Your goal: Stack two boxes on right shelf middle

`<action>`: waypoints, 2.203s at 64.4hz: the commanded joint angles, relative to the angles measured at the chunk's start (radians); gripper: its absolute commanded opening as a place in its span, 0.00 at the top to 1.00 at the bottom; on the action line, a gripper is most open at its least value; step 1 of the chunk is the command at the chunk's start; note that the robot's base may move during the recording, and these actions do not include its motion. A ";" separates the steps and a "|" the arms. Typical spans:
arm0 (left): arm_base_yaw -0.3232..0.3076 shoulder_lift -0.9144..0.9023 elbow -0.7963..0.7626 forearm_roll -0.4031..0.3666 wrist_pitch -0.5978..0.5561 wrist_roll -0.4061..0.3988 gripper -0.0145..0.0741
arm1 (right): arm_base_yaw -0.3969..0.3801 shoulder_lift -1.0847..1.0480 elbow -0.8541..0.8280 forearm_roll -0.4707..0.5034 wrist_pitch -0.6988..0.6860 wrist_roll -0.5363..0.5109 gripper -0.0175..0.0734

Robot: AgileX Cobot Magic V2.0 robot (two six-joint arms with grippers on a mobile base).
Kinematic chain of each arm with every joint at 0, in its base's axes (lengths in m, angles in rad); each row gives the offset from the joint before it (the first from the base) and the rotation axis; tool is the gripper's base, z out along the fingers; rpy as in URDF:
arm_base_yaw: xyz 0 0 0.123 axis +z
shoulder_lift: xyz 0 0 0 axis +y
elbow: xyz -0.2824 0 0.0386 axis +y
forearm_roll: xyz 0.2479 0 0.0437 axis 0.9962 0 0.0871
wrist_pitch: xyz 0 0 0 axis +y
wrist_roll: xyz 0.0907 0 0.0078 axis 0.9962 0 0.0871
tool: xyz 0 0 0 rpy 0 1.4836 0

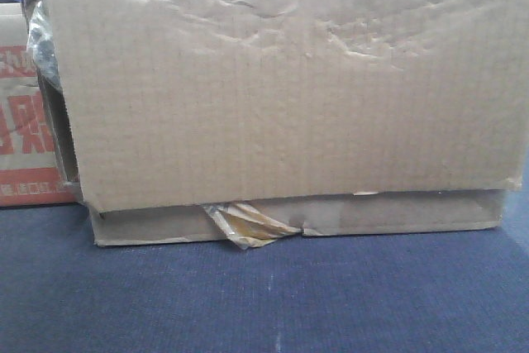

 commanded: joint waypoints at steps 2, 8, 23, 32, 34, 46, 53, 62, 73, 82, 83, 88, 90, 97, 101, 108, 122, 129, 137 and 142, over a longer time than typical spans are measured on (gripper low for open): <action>0.003 -0.004 -0.002 -0.007 -0.014 0.001 0.96 | -0.002 -0.004 -0.001 -0.006 -0.020 -0.001 0.99; 0.003 -0.004 -0.002 -0.007 -0.014 0.001 0.96 | -0.002 -0.004 -0.001 -0.006 -0.020 -0.001 0.99; 0.003 -0.004 -0.002 0.008 -0.018 0.001 0.96 | -0.002 -0.004 -0.001 -0.006 -0.020 -0.001 0.99; 0.003 -0.004 -0.002 0.021 -0.042 0.001 0.96 | -0.002 -0.004 -0.001 -0.006 -0.020 -0.001 0.99; 0.003 -0.004 -0.002 0.021 -0.054 0.001 0.96 | -0.002 -0.004 -0.001 -0.006 -0.020 -0.001 0.99; 0.003 -0.004 -0.002 0.021 -0.082 0.001 0.96 | -0.002 -0.004 -0.001 -0.006 -0.052 -0.001 0.99; 0.003 -0.004 -0.002 0.008 -0.101 0.001 0.96 | -0.002 -0.004 -0.001 -0.006 -0.083 -0.001 0.99; 0.003 -0.004 -0.003 0.008 -0.189 0.001 0.96 | -0.002 -0.004 -0.001 -0.006 -0.175 -0.001 0.99; 0.003 -0.004 -0.153 0.008 -0.178 0.001 0.96 | -0.002 -0.004 -0.131 -0.006 -0.140 -0.001 0.99; 0.003 0.047 -0.380 0.008 -0.015 0.001 0.96 | -0.002 0.023 -0.351 -0.006 -0.039 -0.001 0.99; 0.003 0.058 -0.407 0.008 0.010 0.001 0.96 | -0.002 0.040 -0.374 -0.006 -0.023 -0.001 0.99; 0.003 0.139 -0.569 0.008 0.152 0.001 0.96 | -0.002 0.126 -0.494 -0.006 0.057 -0.001 0.99; 0.003 0.172 -0.620 0.008 0.201 0.001 0.96 | -0.002 0.162 -0.546 -0.006 0.091 -0.001 0.99; 0.003 0.325 -0.807 0.013 0.367 0.001 0.82 | -0.002 0.328 -0.682 -0.006 0.163 -0.001 0.95; 0.003 0.405 -0.888 0.013 0.438 0.001 0.73 | -0.002 0.412 -0.736 -0.006 0.185 -0.001 0.85; -0.007 0.512 -0.977 0.013 0.526 0.001 0.52 | -0.002 0.537 -0.793 -0.006 0.190 -0.001 0.62; -0.055 0.648 -0.992 0.018 0.544 -0.003 0.21 | -0.002 0.694 -0.805 -0.006 0.154 -0.001 0.20; -0.064 0.743 -1.008 0.018 0.583 -0.003 0.16 | 0.019 0.712 -0.805 -0.006 0.140 -0.001 0.18; -0.064 0.873 -1.081 0.026 0.666 -0.003 0.16 | 0.051 0.714 -0.805 -0.006 0.128 -0.001 0.18; -0.062 0.964 -1.155 0.053 0.769 -0.003 0.16 | 0.060 0.714 -0.805 -0.006 0.128 -0.001 0.18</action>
